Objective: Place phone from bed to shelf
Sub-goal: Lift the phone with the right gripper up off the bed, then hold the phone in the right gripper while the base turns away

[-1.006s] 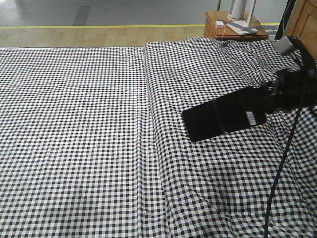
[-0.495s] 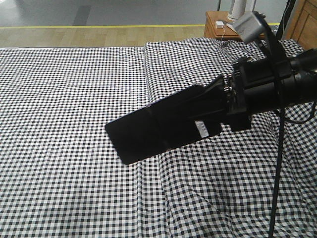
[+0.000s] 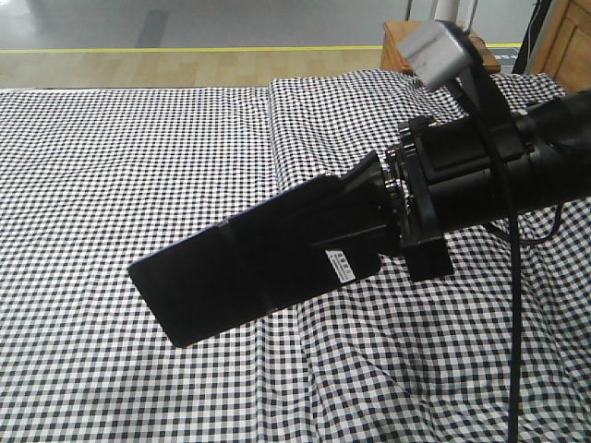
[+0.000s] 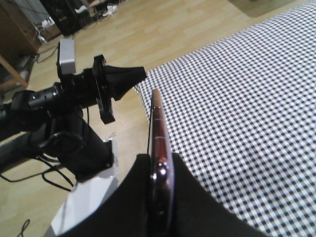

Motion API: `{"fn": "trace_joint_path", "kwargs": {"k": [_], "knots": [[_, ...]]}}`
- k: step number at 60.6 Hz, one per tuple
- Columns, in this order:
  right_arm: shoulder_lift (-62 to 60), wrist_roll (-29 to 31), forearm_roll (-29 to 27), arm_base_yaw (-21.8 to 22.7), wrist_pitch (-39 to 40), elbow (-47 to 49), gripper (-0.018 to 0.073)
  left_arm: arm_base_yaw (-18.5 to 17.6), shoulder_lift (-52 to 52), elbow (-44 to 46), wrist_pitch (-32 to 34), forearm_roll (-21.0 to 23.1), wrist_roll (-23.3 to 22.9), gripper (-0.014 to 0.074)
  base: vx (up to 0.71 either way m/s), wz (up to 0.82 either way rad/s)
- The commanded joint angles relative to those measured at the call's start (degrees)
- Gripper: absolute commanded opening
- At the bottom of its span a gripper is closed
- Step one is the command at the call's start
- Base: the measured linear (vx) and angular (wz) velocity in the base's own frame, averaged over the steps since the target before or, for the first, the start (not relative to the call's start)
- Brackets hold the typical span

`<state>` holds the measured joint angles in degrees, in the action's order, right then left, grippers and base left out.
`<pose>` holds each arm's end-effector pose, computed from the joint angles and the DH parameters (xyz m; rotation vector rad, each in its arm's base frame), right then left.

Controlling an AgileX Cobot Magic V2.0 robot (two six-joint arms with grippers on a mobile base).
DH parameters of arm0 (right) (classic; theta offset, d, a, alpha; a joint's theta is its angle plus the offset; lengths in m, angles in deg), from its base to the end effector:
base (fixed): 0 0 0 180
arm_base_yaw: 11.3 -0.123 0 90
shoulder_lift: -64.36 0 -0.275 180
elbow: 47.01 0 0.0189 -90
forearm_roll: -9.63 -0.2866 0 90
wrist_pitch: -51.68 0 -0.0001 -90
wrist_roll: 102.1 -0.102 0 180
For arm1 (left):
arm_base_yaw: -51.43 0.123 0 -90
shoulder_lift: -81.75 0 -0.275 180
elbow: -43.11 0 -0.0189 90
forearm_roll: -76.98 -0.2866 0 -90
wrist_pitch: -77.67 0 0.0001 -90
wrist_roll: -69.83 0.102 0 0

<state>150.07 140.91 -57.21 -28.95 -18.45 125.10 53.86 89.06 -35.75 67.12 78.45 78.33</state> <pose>0.2580 0.1747 0.3583 -1.1828 1.8489 1.1899 0.1131 0.0043 0.1840 0.0717 1.6879 0.1202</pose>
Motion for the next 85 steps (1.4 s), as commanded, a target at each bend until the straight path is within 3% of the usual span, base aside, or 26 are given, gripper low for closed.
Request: {"fn": "trace_joint_path", "kwargs": {"k": [1, 85], "knots": [[-2.1, 0.0, -7.7, 0.0, -3.6, 1.5, -0.0002, -0.2, -0.8, 1.2, 4.1, 0.5, -0.3, 0.0001, 0.00, 0.00], [-2.1, 0.1, -8.2, 0.0, -3.6, 1.5, -0.0002, -0.2, -0.8, 1.2, 4.1, 0.5, -0.3, 0.0001, -0.01, 0.03]]}}
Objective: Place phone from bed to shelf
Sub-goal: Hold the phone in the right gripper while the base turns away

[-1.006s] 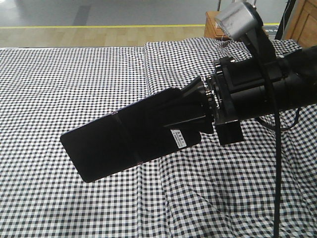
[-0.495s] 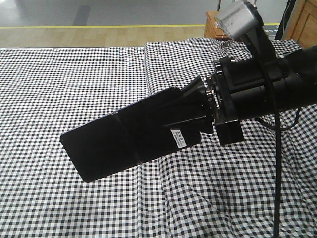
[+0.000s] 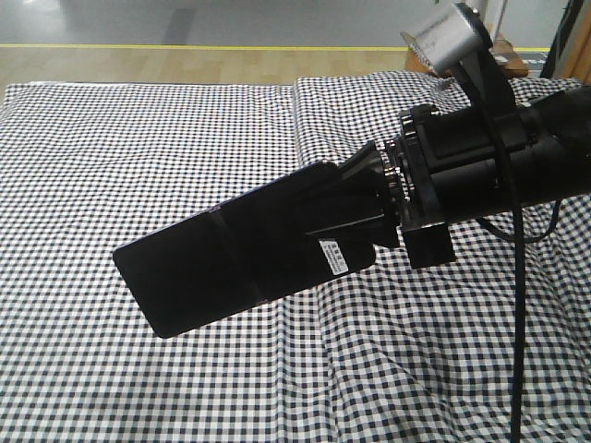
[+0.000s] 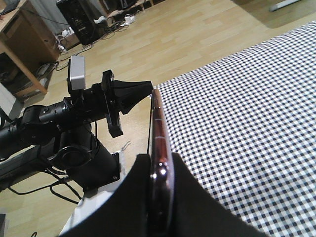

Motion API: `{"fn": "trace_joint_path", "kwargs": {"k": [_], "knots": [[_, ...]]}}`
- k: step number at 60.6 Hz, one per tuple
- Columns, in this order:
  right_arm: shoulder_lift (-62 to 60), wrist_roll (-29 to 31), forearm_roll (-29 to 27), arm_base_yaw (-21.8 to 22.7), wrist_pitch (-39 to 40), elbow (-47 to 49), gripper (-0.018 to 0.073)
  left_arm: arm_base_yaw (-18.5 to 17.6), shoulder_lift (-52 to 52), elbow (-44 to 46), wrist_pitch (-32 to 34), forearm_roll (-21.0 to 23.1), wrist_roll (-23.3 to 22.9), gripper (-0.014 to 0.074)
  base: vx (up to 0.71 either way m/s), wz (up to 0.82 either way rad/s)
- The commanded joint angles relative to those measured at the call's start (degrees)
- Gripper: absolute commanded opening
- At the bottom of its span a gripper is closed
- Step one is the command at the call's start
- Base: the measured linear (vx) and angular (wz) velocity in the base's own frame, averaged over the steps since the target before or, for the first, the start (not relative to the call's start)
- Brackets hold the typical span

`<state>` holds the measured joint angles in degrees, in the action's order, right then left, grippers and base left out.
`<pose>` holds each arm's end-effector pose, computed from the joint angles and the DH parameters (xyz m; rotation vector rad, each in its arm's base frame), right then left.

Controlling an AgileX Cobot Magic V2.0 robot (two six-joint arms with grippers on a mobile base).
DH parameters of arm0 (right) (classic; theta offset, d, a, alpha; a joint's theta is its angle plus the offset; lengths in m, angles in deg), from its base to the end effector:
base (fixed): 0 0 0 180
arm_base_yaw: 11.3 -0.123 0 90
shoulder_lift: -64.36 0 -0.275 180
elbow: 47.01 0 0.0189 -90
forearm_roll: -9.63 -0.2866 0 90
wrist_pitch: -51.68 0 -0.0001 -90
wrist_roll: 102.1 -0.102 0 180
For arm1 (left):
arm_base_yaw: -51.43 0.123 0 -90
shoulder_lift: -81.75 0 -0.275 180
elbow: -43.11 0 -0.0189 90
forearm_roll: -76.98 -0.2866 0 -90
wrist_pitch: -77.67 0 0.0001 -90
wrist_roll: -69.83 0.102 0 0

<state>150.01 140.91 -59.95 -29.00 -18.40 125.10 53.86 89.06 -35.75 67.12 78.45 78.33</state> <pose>0.2574 0.1765 0.3628 -1.1493 1.8227 1.2347 0.1131 0.0043 0.1840 0.0717 1.6879 0.1202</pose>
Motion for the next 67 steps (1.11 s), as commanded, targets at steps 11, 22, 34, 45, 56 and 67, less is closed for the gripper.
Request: {"fn": "trace_joint_path", "kwargs": {"k": [11, 22, 34, 45, 56, 67], "knots": [[-2.1, 0.1, -5.5, 0.0, -3.6, 1.5, -0.0002, -0.2, -0.8, 1.2, 4.1, 0.5, -0.3, 0.0001, -0.06, 0.21], [-2.1, 0.1, -5.5, 0.0, -3.6, 1.5, -0.0002, -0.2, -0.8, 1.2, 4.1, 0.5, -0.3, 0.0001, -0.07, 0.27], [-2.1, 0.1, -5.5, 0.0, -3.6, 1.5, -0.0002, -0.2, -0.8, 1.2, 4.1, 0.5, -0.3, 0.0001, -0.08, 0.34], [-2.1, 0.2, -5.5, 0.0, -3.6, 1.5, -0.0002, -0.2, -0.8, 1.2, 4.1, 0.5, -0.3, 0.0001, -0.09, 0.36], [-2.1, 0.2, -5.5, 0.0, -3.6, 1.5, -0.0002, -0.2, -0.8, 1.2, 4.1, 0.5, -0.3, 0.0001, -0.10, 0.37], [-2.1, 0.2, -5.5, 0.0, -3.6, 1.5, -0.0002, -0.2, -0.8, 1.2, 4.1, 0.5, -0.3, 0.0001, -0.10, 0.40]]}}
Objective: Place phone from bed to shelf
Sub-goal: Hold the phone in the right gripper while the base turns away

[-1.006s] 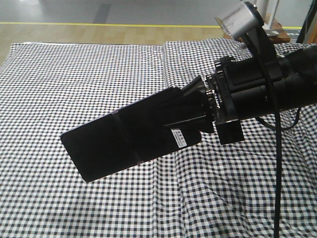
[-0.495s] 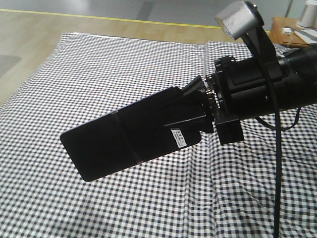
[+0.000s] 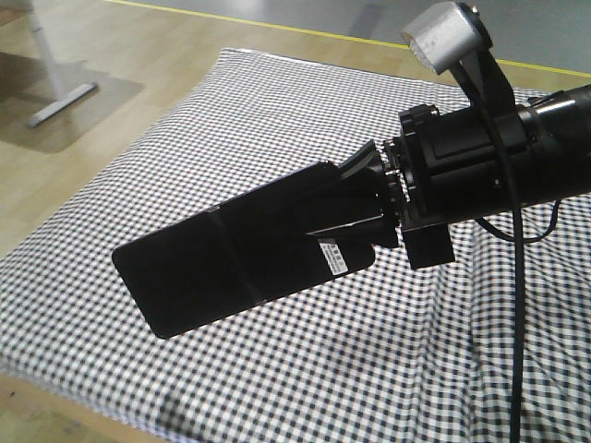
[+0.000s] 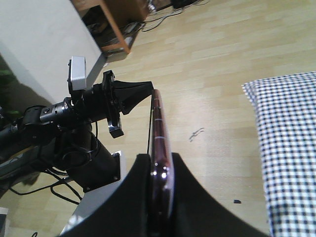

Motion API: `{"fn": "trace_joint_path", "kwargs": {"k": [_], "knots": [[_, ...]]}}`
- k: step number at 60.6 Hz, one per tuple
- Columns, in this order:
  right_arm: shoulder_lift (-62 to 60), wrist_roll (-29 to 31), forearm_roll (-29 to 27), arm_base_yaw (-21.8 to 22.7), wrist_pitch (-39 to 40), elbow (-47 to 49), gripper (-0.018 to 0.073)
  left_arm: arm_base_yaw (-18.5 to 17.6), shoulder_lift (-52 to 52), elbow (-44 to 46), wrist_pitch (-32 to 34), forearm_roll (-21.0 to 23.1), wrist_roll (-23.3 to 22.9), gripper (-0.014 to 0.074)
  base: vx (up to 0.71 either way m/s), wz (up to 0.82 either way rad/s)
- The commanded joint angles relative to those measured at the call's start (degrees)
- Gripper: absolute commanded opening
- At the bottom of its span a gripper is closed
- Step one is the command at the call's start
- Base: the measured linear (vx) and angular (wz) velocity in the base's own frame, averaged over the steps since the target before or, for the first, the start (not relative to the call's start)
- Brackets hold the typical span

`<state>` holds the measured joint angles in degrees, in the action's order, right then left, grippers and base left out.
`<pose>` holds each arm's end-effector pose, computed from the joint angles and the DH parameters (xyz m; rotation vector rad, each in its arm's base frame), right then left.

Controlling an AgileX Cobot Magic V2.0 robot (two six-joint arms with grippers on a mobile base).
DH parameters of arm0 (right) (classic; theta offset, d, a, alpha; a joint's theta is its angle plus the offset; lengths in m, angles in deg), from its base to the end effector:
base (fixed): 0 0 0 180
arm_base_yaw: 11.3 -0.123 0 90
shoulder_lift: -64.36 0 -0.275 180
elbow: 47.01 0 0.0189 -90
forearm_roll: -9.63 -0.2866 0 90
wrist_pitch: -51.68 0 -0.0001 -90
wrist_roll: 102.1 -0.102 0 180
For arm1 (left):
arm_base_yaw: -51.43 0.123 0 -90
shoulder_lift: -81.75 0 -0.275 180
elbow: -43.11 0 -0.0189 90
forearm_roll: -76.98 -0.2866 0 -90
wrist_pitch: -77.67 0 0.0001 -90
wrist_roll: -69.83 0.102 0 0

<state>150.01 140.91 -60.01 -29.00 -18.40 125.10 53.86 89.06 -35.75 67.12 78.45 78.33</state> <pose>0.2574 0.1766 0.3629 -1.1486 1.8222 1.2357 0.1131 0.0043 0.1840 0.0717 1.6879 0.1202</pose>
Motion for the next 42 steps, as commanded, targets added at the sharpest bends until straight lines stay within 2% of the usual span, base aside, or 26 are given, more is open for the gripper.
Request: {"fn": "trace_joint_path", "kwargs": {"k": [1, 42], "knots": [[-2.1, 0.2, -5.4, 0.0, -3.6, 1.5, -0.0002, -0.2, -0.8, 1.2, 4.1, 0.5, -0.3, 0.0001, -0.11, 0.43], [-2.1, 0.3, -5.4, 0.0, -3.6, 1.5, -0.0002, -0.2, -0.8, 1.2, 4.1, 0.5, -0.3, 0.0001, -0.14, 0.53]]}}
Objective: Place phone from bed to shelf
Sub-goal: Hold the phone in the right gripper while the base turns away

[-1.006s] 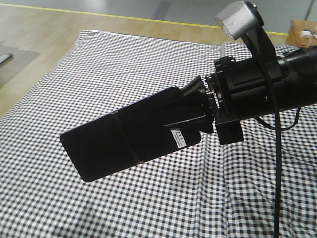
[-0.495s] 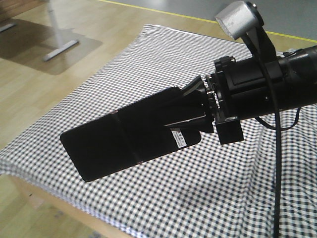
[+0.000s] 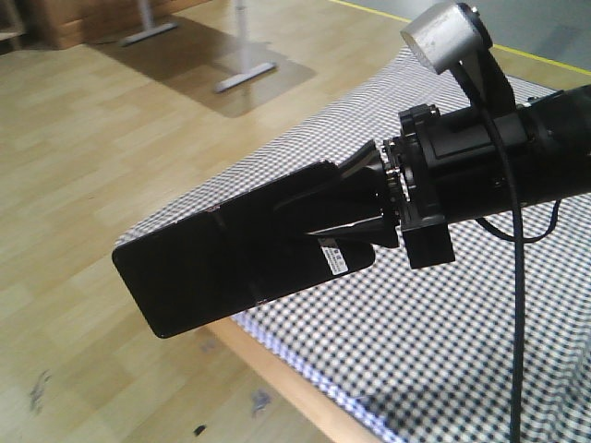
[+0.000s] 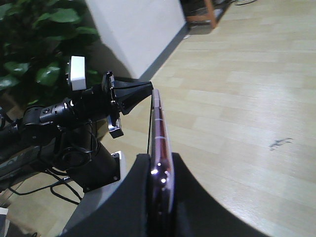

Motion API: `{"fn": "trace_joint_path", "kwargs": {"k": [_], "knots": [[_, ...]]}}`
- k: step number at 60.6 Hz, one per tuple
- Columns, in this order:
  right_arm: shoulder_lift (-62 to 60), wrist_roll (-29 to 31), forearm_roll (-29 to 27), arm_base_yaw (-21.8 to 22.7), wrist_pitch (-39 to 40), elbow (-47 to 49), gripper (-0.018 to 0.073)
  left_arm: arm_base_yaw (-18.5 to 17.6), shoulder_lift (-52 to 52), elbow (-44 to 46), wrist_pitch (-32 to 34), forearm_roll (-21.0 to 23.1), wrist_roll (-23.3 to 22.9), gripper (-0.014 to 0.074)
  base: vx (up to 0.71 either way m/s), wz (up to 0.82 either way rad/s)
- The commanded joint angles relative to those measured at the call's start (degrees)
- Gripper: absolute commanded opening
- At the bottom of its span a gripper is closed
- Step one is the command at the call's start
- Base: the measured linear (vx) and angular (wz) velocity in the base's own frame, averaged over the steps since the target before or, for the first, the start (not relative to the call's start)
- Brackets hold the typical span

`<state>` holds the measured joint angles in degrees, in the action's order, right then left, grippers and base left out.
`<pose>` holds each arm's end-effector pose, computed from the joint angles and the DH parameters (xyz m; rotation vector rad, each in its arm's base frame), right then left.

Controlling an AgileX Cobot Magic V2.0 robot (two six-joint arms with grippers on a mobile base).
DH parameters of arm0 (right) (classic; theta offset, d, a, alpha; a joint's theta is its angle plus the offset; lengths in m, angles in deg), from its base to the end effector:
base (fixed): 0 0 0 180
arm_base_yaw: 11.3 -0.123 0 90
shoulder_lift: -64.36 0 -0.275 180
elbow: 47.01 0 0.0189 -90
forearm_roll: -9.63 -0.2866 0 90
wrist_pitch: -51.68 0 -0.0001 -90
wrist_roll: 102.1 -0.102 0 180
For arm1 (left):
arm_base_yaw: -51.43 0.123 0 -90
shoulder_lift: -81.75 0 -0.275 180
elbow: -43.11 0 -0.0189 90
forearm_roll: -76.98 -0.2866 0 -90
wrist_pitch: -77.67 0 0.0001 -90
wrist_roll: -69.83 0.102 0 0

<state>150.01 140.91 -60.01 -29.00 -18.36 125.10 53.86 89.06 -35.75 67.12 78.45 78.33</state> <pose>0.2575 0.1766 0.3629 -1.1480 1.8222 1.2351 0.1131 0.0043 0.1840 0.0717 1.6879 0.1202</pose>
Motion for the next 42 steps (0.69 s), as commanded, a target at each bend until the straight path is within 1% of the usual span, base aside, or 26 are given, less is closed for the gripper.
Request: {"fn": "trace_joint_path", "kwargs": {"k": [1, 42], "knots": [[-2.1, 0.3, -5.4, 0.0, -3.7, 1.5, -0.0002, -0.2, -0.8, 1.2, 4.1, 0.5, -0.3, 0.0001, -0.16, 0.61], [-2.1, 0.3, -5.4, 0.0, -3.7, 1.5, -0.0002, -0.2, -0.8, 1.2, 4.1, 0.5, -0.3, 0.0001, -0.16, 0.63]]}}
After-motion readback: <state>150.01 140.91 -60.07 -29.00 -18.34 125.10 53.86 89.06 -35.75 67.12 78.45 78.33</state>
